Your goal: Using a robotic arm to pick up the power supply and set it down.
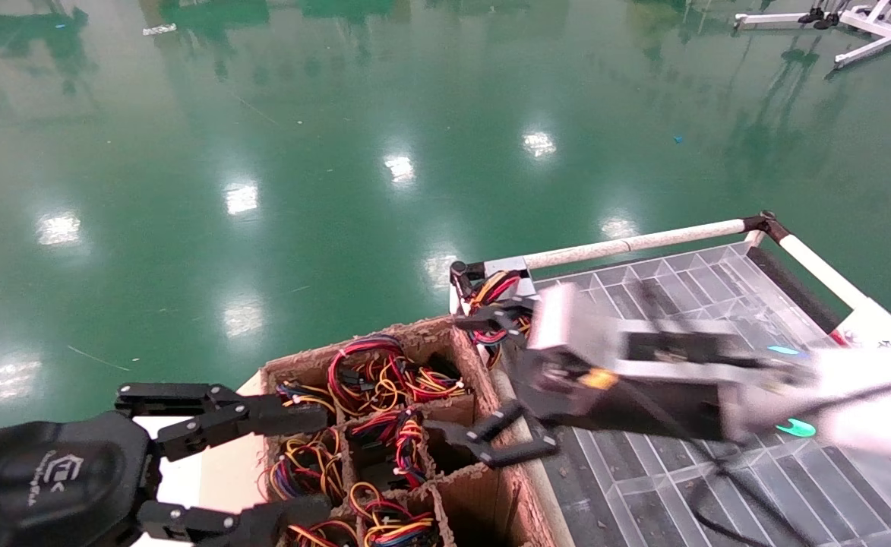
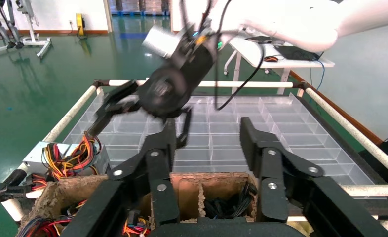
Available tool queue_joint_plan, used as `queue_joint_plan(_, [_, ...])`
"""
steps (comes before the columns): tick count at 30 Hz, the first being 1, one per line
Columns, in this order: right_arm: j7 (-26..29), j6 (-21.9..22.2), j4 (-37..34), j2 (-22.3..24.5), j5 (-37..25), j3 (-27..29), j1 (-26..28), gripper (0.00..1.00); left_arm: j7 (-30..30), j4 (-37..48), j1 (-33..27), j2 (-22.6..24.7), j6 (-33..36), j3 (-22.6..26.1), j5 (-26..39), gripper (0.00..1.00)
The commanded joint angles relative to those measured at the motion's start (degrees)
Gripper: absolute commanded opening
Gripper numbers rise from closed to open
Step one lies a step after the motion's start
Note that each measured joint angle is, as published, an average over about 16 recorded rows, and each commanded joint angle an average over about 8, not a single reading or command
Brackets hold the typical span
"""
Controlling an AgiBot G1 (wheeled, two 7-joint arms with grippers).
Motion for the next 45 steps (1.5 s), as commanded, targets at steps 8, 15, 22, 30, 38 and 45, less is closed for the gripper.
queue_joint_plan(8, [-8.2,5.7,-11.8,-10.1,-12.9,-6.2,7.0,0.42,0.0,0.0,0.0,0.0,0.0,0.0,0.0,0.0])
queue_joint_plan(15, [-12.6,7.4,-17.9,-13.9,-17.0,-8.3,10.2,0.0,0.0,0.0,0.0,0.0,0.0,0.0,0.0,0.0])
queue_joint_plan(22, [-15.1,7.5,-21.7,-15.7,-18.2,-9.0,11.8,0.0,0.0,0.0,0.0,0.0,0.0,0.0,0.0,0.0])
queue_joint_plan(30, [-16.9,7.6,-24.5,-16.8,-19.2,-9.6,12.9,0.0,0.0,0.0,0.0,0.0,0.0,0.0,0.0,0.0])
queue_joint_plan(38, [-17.5,7.1,-25.7,-16.8,-19.8,-10.1,13.4,0.0,0.0,0.0,0.0,0.0,0.0,0.0,0.0,0.14])
queue_joint_plan(45, [-17.4,6.4,-25.9,-16.4,-19.9,-10.2,13.5,0.0,0.0,0.0,0.0,0.0,0.0,0.0,0.0,0.25])
